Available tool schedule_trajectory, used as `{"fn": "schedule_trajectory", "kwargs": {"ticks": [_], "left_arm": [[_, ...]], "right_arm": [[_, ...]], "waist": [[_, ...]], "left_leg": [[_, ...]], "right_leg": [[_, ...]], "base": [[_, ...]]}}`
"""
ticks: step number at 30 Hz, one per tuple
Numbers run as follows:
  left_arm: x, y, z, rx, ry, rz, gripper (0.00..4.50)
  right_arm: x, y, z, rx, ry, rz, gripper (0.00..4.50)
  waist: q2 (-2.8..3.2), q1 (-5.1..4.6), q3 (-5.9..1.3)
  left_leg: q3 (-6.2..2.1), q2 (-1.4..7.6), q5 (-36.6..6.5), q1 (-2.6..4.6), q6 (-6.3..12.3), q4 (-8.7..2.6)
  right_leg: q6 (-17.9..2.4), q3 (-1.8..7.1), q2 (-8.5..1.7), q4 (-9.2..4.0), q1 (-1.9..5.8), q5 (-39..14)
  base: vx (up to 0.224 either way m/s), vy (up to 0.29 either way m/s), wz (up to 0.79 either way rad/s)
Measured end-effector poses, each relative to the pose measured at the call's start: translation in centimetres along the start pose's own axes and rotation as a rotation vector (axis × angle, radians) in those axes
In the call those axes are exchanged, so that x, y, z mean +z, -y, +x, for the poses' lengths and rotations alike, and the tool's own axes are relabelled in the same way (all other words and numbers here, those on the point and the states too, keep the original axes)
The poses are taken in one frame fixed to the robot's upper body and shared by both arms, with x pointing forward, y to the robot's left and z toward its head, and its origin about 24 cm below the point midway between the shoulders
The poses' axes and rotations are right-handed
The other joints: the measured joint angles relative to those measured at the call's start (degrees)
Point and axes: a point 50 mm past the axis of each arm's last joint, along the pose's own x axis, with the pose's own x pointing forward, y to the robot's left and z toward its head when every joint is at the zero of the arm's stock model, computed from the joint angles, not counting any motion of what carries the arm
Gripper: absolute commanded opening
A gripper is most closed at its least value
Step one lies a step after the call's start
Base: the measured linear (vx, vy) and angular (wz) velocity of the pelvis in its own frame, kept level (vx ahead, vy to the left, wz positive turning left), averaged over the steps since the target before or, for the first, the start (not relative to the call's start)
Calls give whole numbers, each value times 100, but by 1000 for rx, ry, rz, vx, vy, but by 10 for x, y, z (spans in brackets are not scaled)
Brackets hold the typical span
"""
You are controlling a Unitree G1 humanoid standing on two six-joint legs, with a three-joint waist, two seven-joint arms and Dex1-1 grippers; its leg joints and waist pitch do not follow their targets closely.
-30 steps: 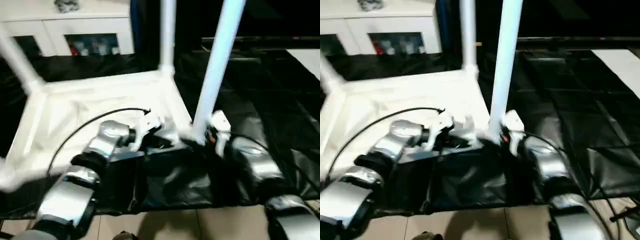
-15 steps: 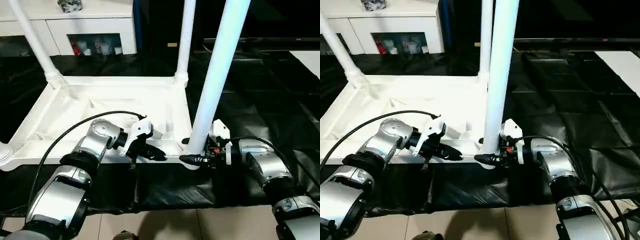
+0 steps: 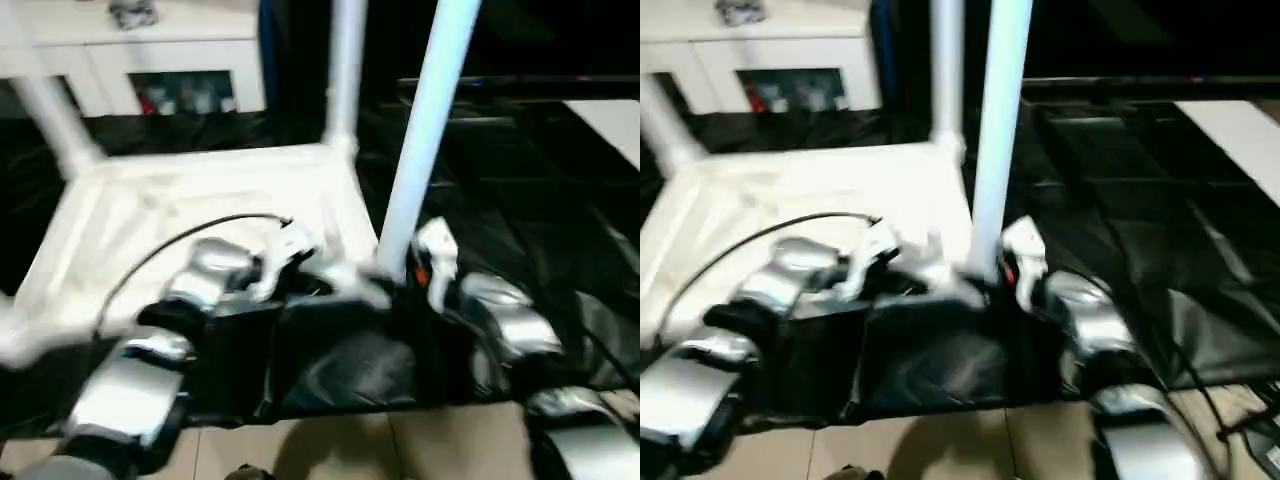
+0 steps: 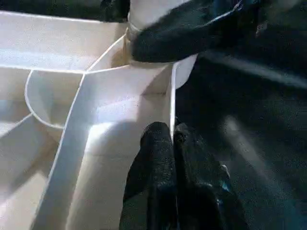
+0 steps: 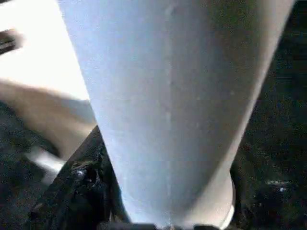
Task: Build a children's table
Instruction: Rotate leg to tighten
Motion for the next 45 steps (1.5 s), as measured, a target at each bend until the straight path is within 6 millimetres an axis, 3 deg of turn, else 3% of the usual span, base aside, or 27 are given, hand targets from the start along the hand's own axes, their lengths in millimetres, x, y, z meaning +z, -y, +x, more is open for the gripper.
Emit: {"fn": "schedule_trajectory", "kwargs": {"ticks": [7, 8, 17, 23, 28, 33, 35, 38, 41, 44, 45], "left_arm": [[12, 8, 27, 124, 34, -24, 0], [12, 8, 27, 124, 34, -23, 0], [11, 4, 19, 106, 34, 15, 0], [3, 1, 2, 12, 46, 42, 0], [-3, -2, -16, -83, 20, 78, 0], [-10, 0, -26, -178, 7, 85, 0], [-13, 2, -29, -221, 5, 92, 0], [-16, 4, -34, -279, -4, 92, 0], [-17, 5, -38, -307, -16, 97, 0], [-18, 6, -38, -332, -23, 102, 0], [-18, 6, -38, -336, -23, 102, 0]], "right_arm": [[6, 4, 13, -271, 13, 30, 267], [5, 3, 13, -275, 19, 28, 322], [4, 0, 12, -192, 52, -3, 405], [4, 1, 3, 7, 35, -104, 405], [1, -1, -11, 229, 6, -179, 405], [0, -3, -24, 419, -30, -223, 405], [-1, -5, -29, 504, -45, -224, 372], [-1, -7, -34, 592, -68, -214, 369], [-2, -10, -36, 643, -79, -213, 332], [-2, -11, -38, 662, -91, -217, 324], [-2, -11, -38, 669, -93, -219, 299]], "waist": [[18, -52, -10], [17, -52, -10], [8, -69, -4], [7, -53, 2], [7, 105, 3], [1, 133, 7], [-1, 137, 8], [-1, 159, 8], [-1, 170, 8], [-1, 192, 7], [0, 195, 8]], "left_leg": [[-3, -3, 0, -4, 0, -5], [-3, -3, 0, -5, 0, -5], [-3, -3, 0, -16, 1, -9], [-4, 9, 0, -30, 2, -10], [-4, 12, 7, -42, 14, -7], [-1, 10, -2, -52, 6, 10], [-1, 12, -1, -52, 6, 12], [-2, 14, -1, -51, 6, 12], [-2, 14, -1, -50, 5, 13], [-2, 13, -1, -50, 5, 16], [-2, 13, -1, -50, 5, 17]], "right_leg": [[6, -2, 0, -3, 1, -2], [6, -3, 0, -3, 1, -3], [9, -4, 0, -7, -9, -4], [31, -14, 8, -4, -22, -18], [29, -23, 5, -4, -26, -21], [27, -20, -2, -3, -24, -20], [27, -23, -2, 2, -24, -19], [27, -26, -2, 10, -24, -19], [23, -26, -2, 11, -24, -17], [23, -25, -4, 10, -20, -17], [23, -24, -4, 10, -20, -17]], "base": [[0, 0, 0], [0, 0, 0], [0, 0, 0], [0, 0, 0], [0, 0, 0], [0, 0, 0], [0, 0, 0], [0, 0, 0], [0, 0, 0], [0, 0, 0], [0, 0, 0]]}}
